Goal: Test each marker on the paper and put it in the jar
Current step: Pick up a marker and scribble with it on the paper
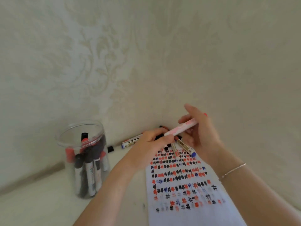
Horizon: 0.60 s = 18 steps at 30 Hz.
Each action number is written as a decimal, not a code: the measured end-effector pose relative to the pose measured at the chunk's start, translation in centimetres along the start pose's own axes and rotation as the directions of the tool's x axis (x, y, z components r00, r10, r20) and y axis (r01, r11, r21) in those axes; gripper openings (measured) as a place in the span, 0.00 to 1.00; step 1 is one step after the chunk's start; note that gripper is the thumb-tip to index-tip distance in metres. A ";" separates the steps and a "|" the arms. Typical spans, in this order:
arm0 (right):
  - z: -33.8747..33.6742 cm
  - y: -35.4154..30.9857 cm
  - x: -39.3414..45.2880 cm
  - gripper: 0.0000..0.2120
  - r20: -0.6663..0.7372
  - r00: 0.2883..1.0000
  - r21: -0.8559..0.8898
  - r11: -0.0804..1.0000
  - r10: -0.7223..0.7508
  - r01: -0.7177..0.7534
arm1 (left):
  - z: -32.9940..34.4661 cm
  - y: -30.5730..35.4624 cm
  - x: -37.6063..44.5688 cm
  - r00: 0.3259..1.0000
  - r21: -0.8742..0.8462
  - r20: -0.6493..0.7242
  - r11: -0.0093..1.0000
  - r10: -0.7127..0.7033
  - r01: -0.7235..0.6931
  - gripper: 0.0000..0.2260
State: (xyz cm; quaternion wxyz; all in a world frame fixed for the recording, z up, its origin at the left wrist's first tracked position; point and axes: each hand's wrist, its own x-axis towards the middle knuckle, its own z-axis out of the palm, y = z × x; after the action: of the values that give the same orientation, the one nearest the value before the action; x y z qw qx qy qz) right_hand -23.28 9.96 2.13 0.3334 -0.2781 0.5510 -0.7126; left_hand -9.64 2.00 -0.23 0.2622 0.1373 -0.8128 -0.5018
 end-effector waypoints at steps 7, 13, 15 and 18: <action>4.7 0.3 1.5 0.15 -0.069 0.975 -0.386 0.906 -0.213 0.171 | -3.7 2.0 -0.3 0.863 0.333 -0.504 0.927 0.018 0.175 0.26; 7.2 2.5 1.3 0.16 0.130 0.989 0.116 0.989 0.075 -0.090 | -6.4 3.1 -1.0 0.815 0.594 -0.534 0.785 0.223 0.175 0.20; 8.2 3.4 1.9 0.16 0.183 0.978 0.302 0.941 0.101 -0.154 | -7.1 3.5 -1.0 0.779 0.521 -0.580 0.843 0.238 0.130 0.10; 10.2 4.4 2.6 0.15 0.284 0.948 0.342 0.908 0.146 -0.242 | -8.2 3.3 -1.1 0.692 0.339 -0.691 0.939 0.209 0.054 0.14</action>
State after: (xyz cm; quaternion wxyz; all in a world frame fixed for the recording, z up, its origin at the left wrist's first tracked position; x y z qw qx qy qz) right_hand -16.36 0.99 0.36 0.5169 -0.2414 0.3840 -0.7260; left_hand -3.94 -2.05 5.32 0.5524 0.3293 -0.7233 -0.2515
